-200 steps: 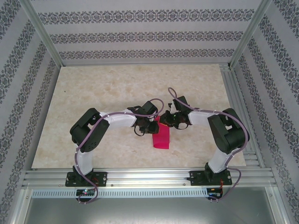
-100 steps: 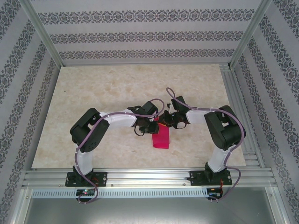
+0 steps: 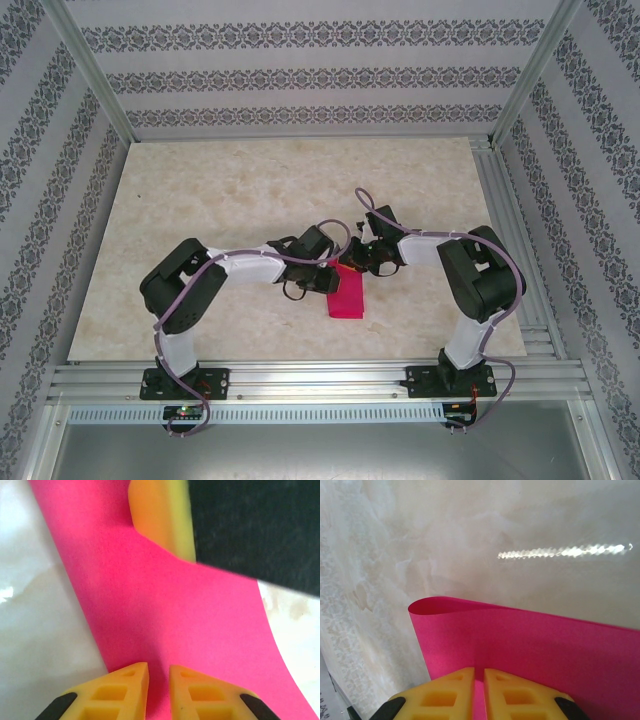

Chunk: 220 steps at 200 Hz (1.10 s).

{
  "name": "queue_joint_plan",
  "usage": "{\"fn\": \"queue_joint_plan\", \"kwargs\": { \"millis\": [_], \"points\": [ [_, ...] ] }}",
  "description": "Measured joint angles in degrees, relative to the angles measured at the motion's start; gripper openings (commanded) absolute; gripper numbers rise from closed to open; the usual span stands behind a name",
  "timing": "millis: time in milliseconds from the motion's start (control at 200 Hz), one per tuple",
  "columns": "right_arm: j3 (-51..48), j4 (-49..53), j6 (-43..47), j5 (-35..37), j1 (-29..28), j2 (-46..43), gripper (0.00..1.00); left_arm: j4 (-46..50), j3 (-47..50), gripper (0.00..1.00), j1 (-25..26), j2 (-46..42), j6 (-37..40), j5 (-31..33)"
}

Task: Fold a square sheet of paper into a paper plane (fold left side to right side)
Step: First fold the square sheet of paper in half at the center of the table.

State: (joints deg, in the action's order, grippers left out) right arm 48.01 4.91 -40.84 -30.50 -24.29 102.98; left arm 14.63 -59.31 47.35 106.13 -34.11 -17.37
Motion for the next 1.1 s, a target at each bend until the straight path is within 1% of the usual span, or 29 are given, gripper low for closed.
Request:
{"fn": "queue_joint_plan", "kwargs": {
  "millis": [490, 879, 1099],
  "points": [
    [0.00, -0.02, 0.02, -0.04, 0.02, 0.04, 0.15, -2.84, 5.90, 0.21, 2.93, -4.15, -1.09, 0.11],
    [0.00, -0.07, 0.04, -0.13, 0.02, 0.15, 0.15, -2.78, 8.37, 0.21, 6.64, -6.32, -1.38, 0.13],
    [0.02, -0.04, 0.24, -0.20, 0.02, 0.15, 0.15, -3.91, 9.73, 0.21, 7.54, -7.08, -2.47, 0.87]
  ]
}}
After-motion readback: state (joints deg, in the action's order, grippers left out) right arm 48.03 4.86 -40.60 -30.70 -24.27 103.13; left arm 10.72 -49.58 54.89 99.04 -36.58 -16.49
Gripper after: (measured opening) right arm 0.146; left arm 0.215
